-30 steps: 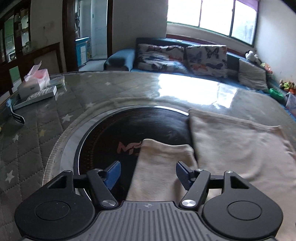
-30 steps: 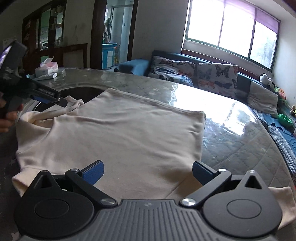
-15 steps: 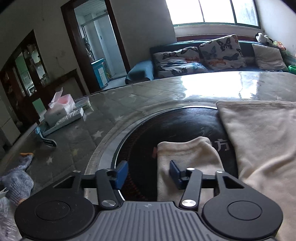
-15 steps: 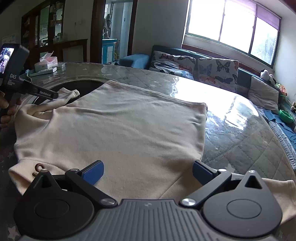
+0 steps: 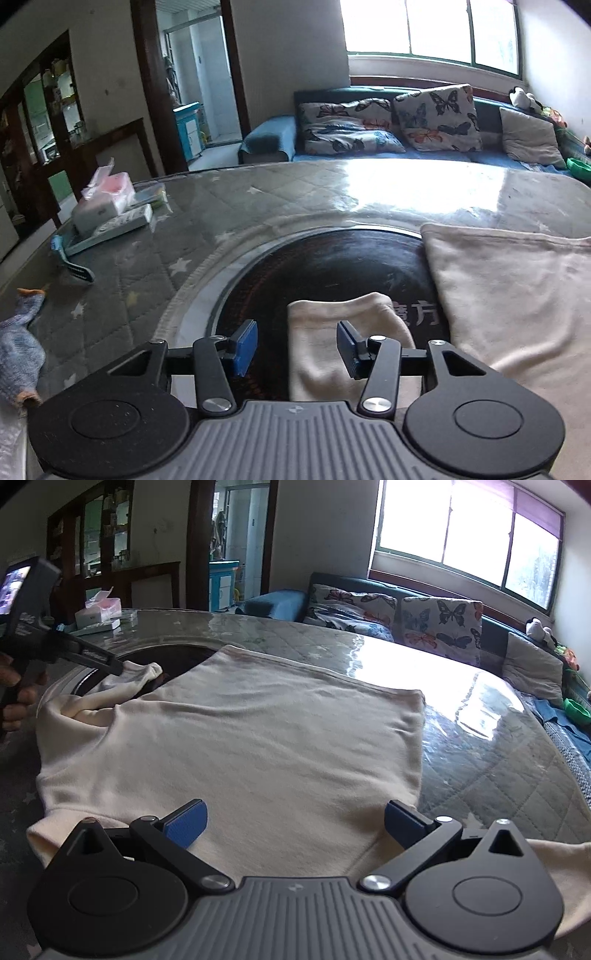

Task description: Fold clothes

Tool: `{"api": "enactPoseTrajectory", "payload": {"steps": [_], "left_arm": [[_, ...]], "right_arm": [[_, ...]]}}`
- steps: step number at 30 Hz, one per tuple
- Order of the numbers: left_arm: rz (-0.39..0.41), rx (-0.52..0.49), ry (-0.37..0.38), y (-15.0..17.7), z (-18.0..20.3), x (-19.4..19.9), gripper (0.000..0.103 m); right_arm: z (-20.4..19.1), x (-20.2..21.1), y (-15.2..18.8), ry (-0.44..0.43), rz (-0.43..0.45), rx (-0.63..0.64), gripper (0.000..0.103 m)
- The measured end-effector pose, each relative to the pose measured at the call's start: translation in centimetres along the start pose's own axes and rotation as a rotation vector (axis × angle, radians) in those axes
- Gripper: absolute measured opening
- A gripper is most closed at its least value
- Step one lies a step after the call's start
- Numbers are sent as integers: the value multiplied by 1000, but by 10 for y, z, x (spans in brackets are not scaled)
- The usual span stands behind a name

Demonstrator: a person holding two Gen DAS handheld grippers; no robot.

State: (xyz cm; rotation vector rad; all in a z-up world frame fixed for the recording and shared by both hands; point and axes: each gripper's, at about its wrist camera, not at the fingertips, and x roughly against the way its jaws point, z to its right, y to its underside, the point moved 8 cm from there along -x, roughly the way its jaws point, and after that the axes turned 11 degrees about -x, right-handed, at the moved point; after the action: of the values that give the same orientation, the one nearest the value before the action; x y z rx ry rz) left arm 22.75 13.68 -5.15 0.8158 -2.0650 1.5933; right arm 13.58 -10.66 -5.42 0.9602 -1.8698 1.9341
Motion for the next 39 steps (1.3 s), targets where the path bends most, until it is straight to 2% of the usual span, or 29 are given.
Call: {"api": "enactPoseTrajectory", "payload": {"steps": [3, 6, 7, 8, 13, 19, 26, 31, 33, 35, 39], "left_arm": [[-1, -31, -8, 1, 5, -5, 50], [24, -92, 8, 2, 14, -3, 30], [30, -119, 2, 3, 17, -2, 19], [32, -139, -9, 3, 20, -2, 13], [14, -134, -58, 8, 13, -1, 6], [-19, -100, -105, 23, -12, 4, 3], [-24, -35, -126, 40, -39, 18, 3], [17, 31, -26, 29, -39, 24, 7], [30, 28, 8, 19, -32, 22, 15], [35, 26, 20, 11, -26, 18, 40], [24, 4, 10, 3, -16, 2, 41]], "right_arm": [[-6, 0, -2, -12, 1, 19, 103], [-11, -1, -4, -21, -2, 35, 103], [-13, -2, -4, -23, -3, 38, 103], [-14, -2, -4, -26, -4, 42, 103], [-20, -3, -1, -32, -15, 56, 103], [-25, -3, 4, -45, -27, 65, 103], [-25, -4, 7, -54, -36, 52, 103], [-27, -5, 6, -53, -36, 56, 103], [-28, -5, 6, -53, -36, 58, 103], [-28, -5, 6, -53, -37, 55, 103], [-26, -5, 6, -54, -42, 49, 103]]}}
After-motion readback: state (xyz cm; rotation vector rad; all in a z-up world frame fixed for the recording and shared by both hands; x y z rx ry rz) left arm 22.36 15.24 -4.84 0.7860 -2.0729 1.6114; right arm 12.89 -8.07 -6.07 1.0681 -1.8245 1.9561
